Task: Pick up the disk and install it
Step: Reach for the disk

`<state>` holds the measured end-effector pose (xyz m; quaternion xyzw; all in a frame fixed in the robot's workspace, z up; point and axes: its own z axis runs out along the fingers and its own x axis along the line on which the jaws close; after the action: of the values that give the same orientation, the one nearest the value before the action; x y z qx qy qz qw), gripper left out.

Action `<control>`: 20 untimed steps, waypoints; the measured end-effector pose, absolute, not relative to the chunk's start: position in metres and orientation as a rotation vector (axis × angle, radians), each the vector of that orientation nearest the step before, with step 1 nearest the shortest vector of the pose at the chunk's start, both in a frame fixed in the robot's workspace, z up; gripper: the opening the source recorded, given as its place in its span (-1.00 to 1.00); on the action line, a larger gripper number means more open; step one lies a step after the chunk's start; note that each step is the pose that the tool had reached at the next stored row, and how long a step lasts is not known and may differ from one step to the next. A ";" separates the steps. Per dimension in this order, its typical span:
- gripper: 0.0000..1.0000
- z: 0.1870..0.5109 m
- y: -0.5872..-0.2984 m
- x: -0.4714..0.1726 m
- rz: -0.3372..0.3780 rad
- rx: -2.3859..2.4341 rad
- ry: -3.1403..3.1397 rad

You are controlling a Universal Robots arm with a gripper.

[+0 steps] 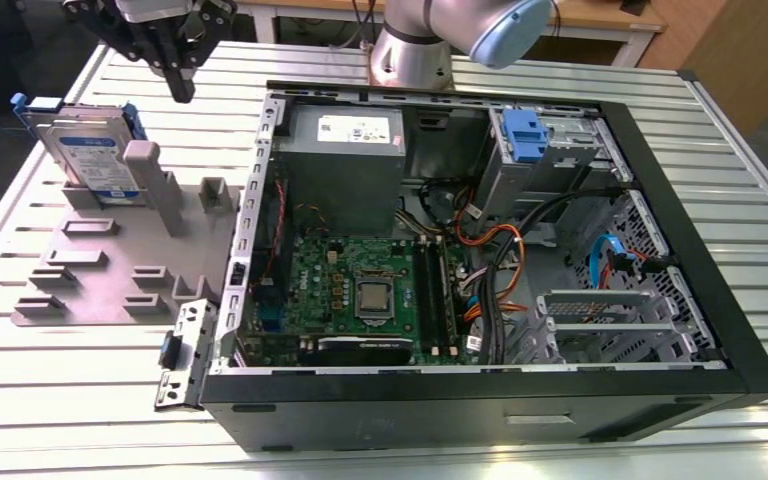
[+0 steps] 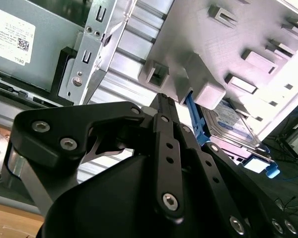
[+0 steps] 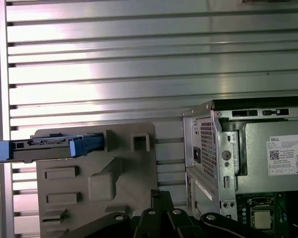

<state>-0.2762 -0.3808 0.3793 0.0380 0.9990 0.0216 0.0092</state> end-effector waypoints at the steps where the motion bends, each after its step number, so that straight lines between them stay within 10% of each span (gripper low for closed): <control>1: -0.79 0.379 -0.381 -0.277 0.067 0.119 3.120; 20: -0.79 0.379 -0.380 -0.285 0.067 0.119 3.120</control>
<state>-0.2847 -0.3803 0.3788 0.0380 0.9990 0.0216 0.0091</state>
